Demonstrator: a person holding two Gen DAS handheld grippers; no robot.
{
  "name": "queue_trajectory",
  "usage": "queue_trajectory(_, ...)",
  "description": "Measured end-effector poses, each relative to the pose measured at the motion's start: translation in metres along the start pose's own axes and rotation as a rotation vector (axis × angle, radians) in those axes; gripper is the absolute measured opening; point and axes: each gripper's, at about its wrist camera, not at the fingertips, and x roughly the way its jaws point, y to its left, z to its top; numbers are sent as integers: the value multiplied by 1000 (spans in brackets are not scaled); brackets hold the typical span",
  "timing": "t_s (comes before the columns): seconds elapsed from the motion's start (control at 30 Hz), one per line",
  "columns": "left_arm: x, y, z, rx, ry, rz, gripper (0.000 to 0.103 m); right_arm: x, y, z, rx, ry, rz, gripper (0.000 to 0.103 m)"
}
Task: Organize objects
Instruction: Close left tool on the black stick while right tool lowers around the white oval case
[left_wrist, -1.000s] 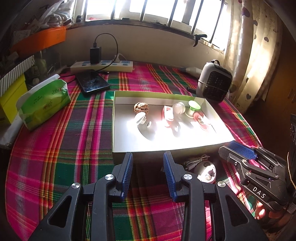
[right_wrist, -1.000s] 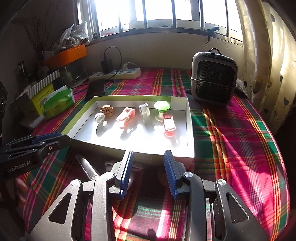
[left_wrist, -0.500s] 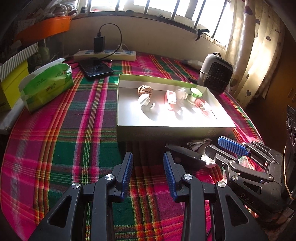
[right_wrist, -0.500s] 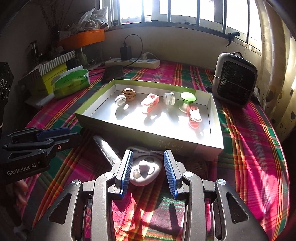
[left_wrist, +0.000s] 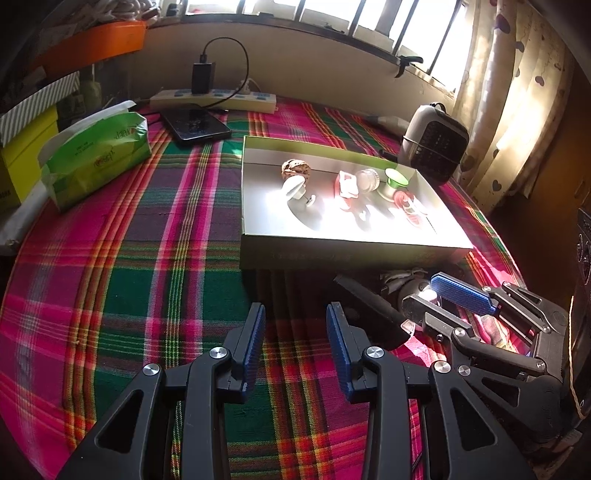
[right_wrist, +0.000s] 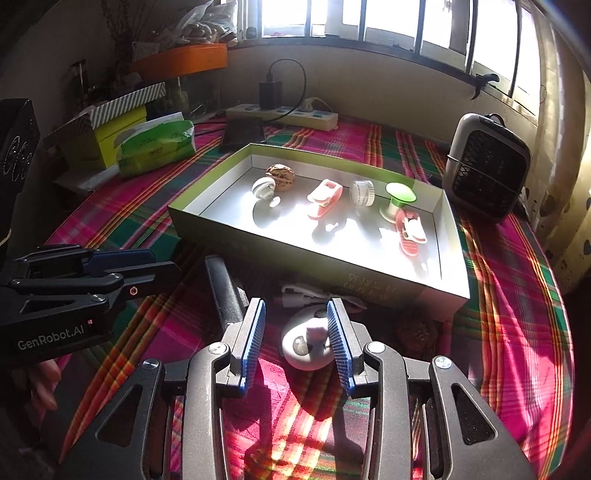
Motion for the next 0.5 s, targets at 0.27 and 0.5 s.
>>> queue_trajectory(0.27,-4,-1,-1,0,-4,-7,32,-4,11,-3,13,4,59,37)
queue_trajectory(0.5,-5,-4,0,-3,-4,-29,32,-8,14,-8,19,3,90,37)
